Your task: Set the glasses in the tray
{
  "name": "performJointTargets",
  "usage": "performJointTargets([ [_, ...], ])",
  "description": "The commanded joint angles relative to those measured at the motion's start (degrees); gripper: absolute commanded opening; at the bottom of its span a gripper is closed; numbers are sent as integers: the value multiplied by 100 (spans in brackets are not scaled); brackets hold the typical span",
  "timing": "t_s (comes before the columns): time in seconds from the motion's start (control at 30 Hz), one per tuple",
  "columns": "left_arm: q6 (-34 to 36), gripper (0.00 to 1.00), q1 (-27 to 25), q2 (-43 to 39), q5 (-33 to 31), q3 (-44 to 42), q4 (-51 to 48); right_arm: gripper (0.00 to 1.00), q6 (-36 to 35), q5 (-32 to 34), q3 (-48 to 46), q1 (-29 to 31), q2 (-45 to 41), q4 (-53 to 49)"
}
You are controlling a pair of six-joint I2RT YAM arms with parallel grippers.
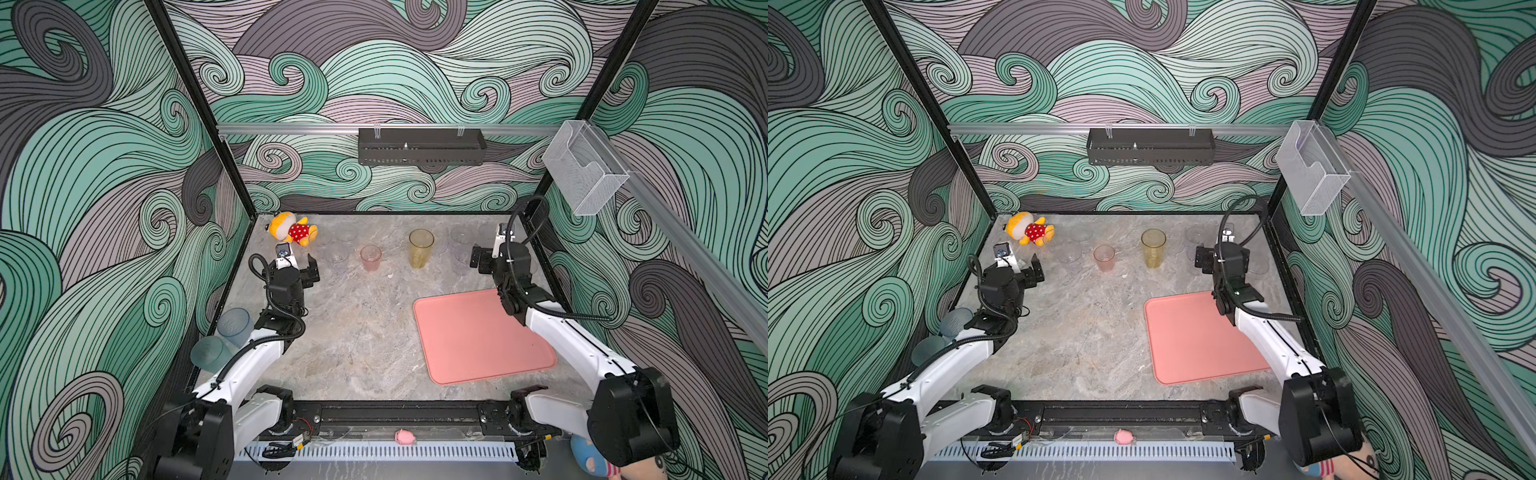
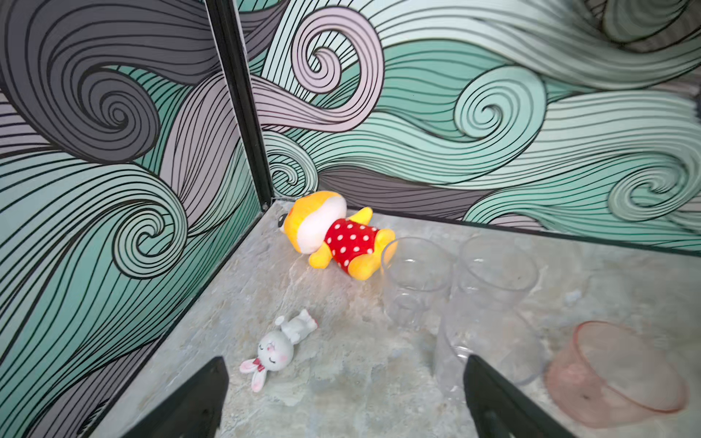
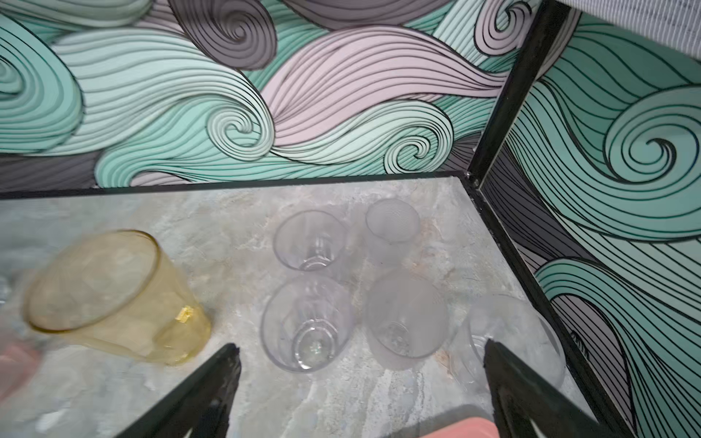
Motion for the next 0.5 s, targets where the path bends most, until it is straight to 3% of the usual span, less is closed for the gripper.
performJointTargets([
  [0.0,-758,99,-91,-374,-243,419,-757,99,1476,100,426,51,69,-1922],
  [0.03,-979,99,-97,-444,-370,537,-1033,99,2196,132,381,10,70,-2034],
  [0.13,-1256,99,-98,-465,-381,825,-1580,92,2581,-1221,-193,-399,-95,-1098],
  [0.23,-1544,99,-98,-328,-379,1054,-1780,86,2538,-1506,-105,-358,-154,-1262],
  [0.33,-2576,99,-85,-265,-395,1275,-2342,84,2332,-1539,253,-216,-223,-2013],
  [0.47,-2383,98,-66,-22,379,1735,-2826,76,2236,-1484,433,4,-439,-3053],
])
